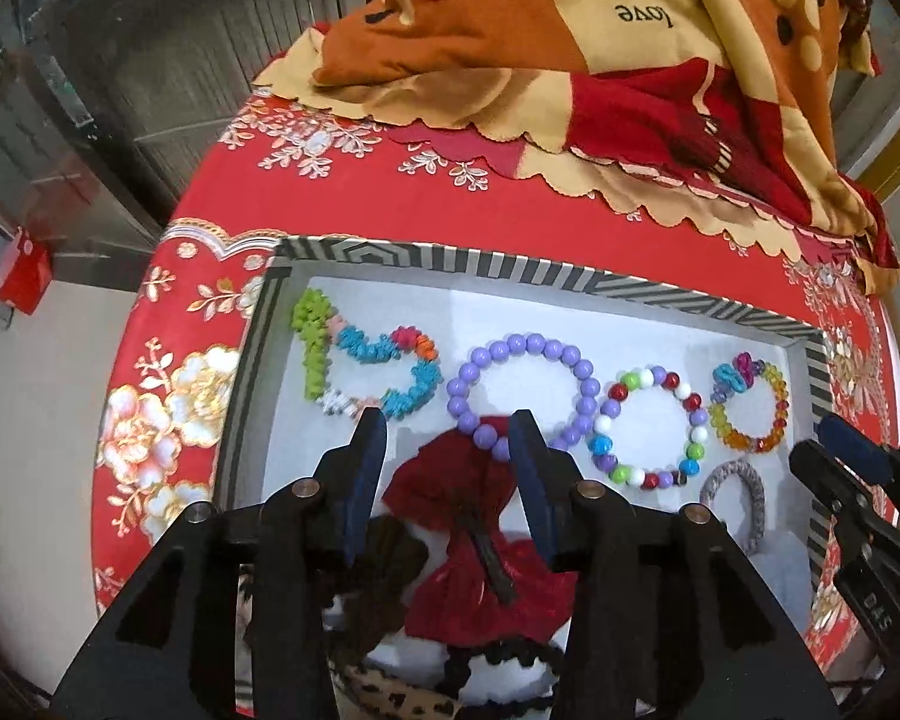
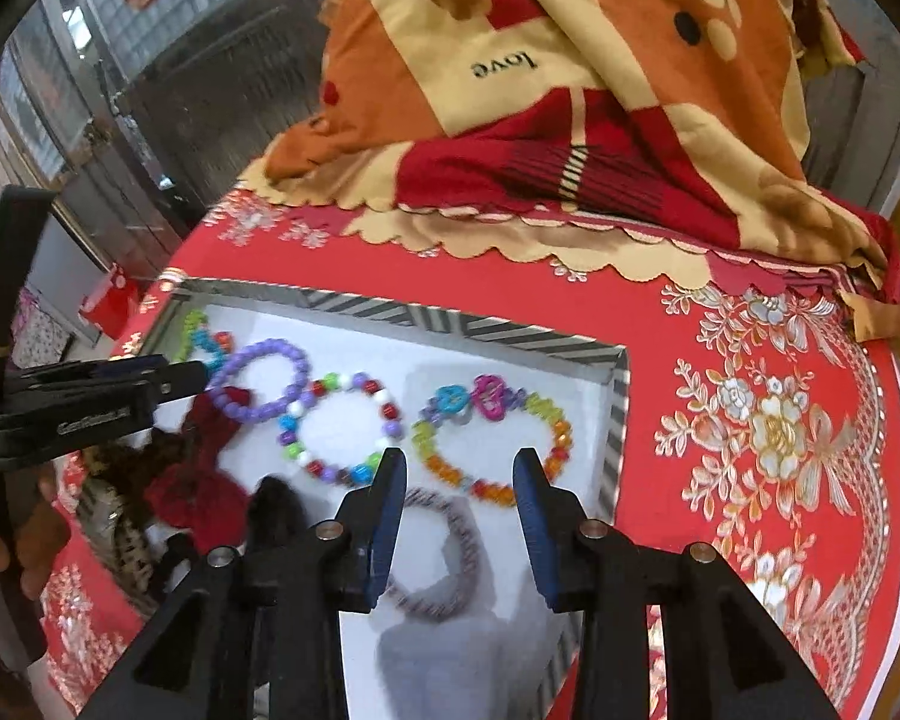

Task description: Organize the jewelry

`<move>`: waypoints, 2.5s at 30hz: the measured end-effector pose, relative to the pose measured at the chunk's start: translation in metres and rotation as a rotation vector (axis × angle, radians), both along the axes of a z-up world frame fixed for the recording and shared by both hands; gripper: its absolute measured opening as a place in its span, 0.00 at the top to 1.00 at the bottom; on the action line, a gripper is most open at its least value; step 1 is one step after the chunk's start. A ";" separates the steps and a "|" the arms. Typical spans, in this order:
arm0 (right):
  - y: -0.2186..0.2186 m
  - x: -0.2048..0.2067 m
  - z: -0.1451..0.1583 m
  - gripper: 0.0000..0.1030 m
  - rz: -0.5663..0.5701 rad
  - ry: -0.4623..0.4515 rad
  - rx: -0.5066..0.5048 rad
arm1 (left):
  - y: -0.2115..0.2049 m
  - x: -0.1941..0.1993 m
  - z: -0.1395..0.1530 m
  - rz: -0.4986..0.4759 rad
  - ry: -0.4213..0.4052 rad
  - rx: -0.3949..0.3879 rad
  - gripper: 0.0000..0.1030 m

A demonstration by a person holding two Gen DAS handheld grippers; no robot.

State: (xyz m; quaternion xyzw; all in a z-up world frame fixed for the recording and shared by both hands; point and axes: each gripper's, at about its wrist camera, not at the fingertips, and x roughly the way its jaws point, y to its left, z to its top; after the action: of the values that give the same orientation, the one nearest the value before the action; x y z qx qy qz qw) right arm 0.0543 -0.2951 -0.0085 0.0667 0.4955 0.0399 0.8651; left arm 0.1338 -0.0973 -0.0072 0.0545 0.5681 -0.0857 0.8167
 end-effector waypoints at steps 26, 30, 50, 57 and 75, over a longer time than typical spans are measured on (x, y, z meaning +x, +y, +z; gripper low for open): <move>0.056 -0.118 0.042 0.62 -0.087 -0.057 0.056 | 0.034 -0.130 0.062 -0.001 -0.138 -0.012 0.59; 0.061 -0.132 0.043 0.61 -0.079 -0.057 0.048 | 0.037 -0.151 0.064 -0.001 -0.146 -0.001 0.59; 0.073 -0.175 0.059 0.55 -0.049 -0.071 0.030 | 0.055 -0.208 0.086 0.038 -0.218 0.028 0.59; 0.076 -0.177 0.061 0.55 -0.044 -0.072 0.020 | 0.059 -0.214 0.090 0.043 -0.229 0.028 0.59; 0.074 -0.177 0.056 0.55 -0.048 -0.057 0.019 | 0.057 -0.216 0.089 0.040 -0.230 0.033 0.59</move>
State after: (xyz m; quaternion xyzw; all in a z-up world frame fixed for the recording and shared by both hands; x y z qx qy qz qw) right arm -0.1223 -0.2207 0.0477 0.0856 0.4687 0.0256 0.8788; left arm -0.0826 -0.0403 0.0817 0.0659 0.4730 -0.0532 0.8770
